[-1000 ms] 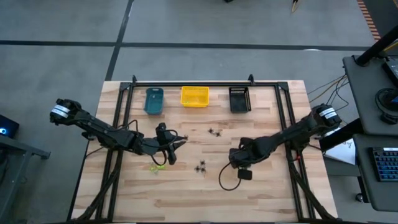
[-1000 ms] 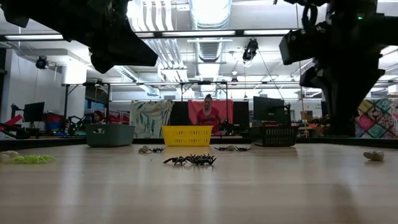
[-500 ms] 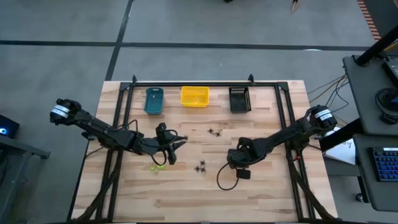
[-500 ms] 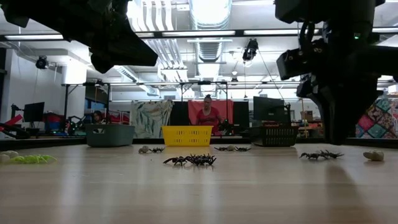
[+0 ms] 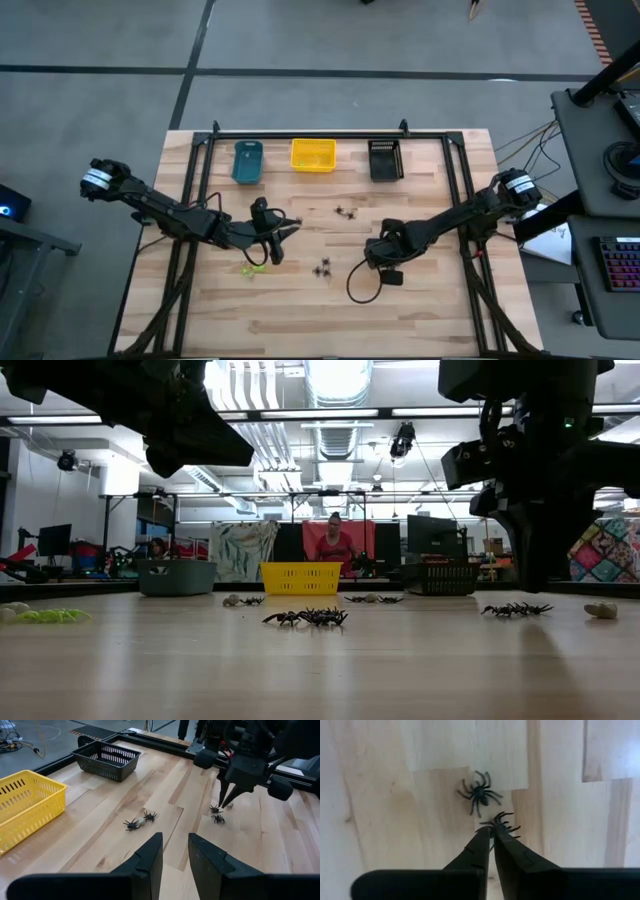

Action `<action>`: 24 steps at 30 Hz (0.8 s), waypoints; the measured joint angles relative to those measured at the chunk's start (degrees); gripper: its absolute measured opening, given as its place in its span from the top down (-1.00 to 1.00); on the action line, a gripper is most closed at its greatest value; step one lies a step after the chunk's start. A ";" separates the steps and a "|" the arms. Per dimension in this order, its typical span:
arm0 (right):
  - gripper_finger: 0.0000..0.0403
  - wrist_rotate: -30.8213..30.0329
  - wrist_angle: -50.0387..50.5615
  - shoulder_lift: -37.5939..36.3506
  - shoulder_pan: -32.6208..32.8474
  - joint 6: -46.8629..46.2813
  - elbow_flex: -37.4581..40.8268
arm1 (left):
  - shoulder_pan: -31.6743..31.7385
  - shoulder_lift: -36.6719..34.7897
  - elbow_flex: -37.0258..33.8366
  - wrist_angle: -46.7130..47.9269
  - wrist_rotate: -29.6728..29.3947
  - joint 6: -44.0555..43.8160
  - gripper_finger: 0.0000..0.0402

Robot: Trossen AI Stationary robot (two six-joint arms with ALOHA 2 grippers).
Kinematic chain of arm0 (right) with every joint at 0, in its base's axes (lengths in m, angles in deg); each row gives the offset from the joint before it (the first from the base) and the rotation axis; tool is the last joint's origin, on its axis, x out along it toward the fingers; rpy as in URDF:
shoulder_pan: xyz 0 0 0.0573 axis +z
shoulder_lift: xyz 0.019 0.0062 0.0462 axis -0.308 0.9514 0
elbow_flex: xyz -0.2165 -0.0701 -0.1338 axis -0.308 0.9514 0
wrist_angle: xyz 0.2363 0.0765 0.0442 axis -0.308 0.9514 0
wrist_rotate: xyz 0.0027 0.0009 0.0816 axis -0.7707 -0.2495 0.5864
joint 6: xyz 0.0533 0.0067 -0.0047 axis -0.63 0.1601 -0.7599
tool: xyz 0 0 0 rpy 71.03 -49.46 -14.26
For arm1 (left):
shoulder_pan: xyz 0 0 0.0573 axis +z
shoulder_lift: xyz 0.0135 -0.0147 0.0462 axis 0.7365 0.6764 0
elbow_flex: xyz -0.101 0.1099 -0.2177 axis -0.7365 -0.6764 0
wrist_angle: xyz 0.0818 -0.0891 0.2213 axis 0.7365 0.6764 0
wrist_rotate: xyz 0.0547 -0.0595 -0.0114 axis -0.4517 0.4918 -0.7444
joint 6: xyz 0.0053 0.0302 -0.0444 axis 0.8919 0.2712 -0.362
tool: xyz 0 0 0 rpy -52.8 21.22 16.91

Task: Sort Halloween decoration
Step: Put the black spider toy into the black bin

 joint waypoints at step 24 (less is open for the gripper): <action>0.43 -1.94 -9.76 -0.11 -0.22 0.61 7.23 | 0.00 -0.02 0.00 -0.04 0.00 -0.01 0.63</action>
